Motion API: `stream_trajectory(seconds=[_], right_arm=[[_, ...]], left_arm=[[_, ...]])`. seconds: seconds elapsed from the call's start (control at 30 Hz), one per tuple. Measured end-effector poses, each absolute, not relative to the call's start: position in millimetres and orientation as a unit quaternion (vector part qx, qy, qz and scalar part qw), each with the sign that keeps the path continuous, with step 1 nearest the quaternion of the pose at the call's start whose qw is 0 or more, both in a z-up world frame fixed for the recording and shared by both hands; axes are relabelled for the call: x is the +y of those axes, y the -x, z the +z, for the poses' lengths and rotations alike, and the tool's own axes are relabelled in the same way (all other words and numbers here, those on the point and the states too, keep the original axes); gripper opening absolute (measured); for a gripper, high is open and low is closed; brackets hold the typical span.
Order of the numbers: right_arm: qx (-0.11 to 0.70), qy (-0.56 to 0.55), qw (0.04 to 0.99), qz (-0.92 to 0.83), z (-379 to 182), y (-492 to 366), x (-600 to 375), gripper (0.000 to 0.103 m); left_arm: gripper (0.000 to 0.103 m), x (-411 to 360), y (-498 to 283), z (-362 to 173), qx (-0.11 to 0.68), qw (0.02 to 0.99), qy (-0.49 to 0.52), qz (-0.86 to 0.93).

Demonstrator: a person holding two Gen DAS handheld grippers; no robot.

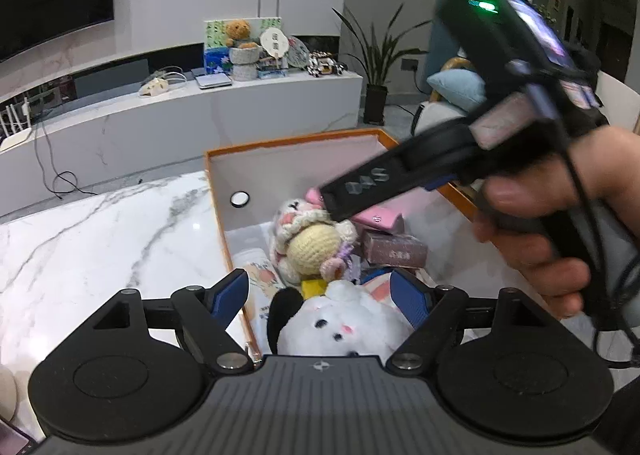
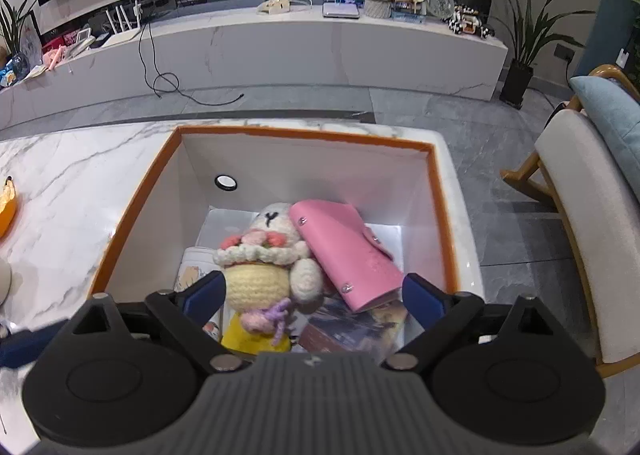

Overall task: Organize objects
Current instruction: 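Open the left tool to drop the panda plush into the box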

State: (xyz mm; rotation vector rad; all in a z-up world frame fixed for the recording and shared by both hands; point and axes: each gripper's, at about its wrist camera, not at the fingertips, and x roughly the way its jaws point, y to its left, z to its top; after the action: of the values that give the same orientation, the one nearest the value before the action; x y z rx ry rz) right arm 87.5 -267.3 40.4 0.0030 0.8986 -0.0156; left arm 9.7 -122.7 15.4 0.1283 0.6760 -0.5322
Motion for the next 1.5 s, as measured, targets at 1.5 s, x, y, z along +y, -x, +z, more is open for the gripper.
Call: stream_trajectory(seconds=[1.5], right_arm=[[0.372,-0.019,0.923,-0.098,57.0,34.2,-265.2,0.1]], left_arm=[[0.096,-97.2,-3.0,36.8,0.38,0.904,-0.003,-0.196]])
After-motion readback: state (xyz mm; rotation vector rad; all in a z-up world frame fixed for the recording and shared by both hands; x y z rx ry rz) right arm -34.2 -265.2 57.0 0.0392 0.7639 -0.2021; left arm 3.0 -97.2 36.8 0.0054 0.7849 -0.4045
